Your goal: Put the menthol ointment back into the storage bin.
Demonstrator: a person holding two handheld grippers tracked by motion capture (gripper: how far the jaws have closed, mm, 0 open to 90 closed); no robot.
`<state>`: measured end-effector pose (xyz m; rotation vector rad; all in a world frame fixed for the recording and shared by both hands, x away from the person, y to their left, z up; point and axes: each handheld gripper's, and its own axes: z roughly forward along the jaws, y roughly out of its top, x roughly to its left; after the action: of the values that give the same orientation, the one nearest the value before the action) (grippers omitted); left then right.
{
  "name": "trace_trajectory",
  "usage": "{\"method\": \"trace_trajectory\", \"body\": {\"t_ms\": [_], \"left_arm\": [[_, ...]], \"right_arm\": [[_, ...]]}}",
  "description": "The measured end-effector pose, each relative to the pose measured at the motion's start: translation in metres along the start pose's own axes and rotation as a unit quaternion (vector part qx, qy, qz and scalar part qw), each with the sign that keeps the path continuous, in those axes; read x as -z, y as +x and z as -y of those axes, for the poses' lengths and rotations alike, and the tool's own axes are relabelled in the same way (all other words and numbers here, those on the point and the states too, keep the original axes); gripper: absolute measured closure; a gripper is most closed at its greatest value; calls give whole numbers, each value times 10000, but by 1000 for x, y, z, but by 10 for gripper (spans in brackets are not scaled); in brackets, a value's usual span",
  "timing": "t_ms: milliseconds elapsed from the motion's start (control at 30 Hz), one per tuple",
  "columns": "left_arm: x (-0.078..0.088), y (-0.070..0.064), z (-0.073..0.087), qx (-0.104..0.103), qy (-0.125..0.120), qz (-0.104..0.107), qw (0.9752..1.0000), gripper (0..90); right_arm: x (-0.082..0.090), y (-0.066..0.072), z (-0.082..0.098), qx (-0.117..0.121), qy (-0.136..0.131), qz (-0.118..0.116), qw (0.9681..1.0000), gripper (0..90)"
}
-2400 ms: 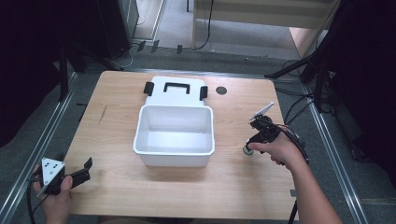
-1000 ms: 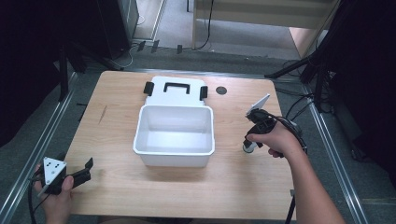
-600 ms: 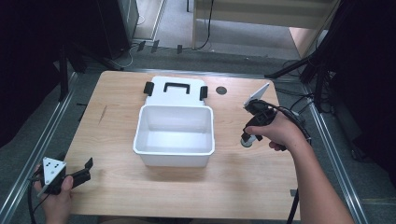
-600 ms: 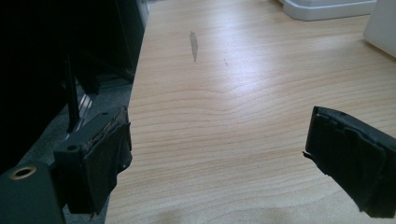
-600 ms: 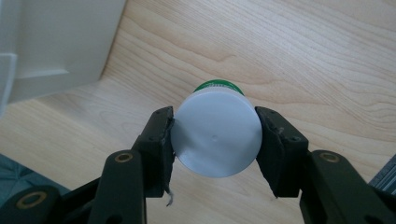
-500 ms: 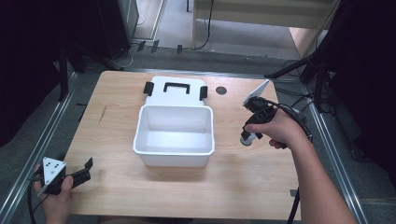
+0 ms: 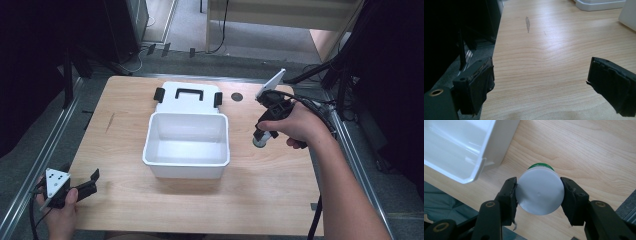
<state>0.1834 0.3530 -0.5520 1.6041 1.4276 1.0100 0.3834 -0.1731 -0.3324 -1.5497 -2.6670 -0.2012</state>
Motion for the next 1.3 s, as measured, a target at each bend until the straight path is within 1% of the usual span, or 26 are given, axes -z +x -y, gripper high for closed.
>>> {"method": "trace_trajectory", "body": {"t_ms": [233,333,467,500,567,600,667,767,833,867,1300], "left_arm": [[0,1,0,38,-16,9,10000,78],[0,0,0,29,-8,10,10000,77],[0,0,0,32,-15,5,10000,78],[0,1,0,30,-9,12,10000,78],[0,1,0,26,-11,16,10000,77],[0,1,0,26,-11,16,10000,77],[0,1,0,25,-10,17,10000,78],[0,1,0,16,-3,23,10000,78],[0,1,0,14,1,26,10000,78],[0,1,0,16,3,32,10000,78],[0,0,0,-2,15,42,10000,78]], "right_arm": [[15,12,-8,95,-43,48,9999,513],[18,18,-11,123,-39,48,9999,513],[20,27,-17,251,-59,50,9997,513],[21,29,-19,250,-45,45,9997,513],[21,33,-22,312,-36,56,9995,513],[21,33,-22,312,-36,56,9995,513],[21,40,-27,376,-46,27,9993,513],[20,45,-31,424,-42,23,9991,513],[18,49,-34,483,-38,39,9988,513],[18,50,-35,472,-35,42,9989,513],[5,73,-49,739,36,-36,9973,513]]}}
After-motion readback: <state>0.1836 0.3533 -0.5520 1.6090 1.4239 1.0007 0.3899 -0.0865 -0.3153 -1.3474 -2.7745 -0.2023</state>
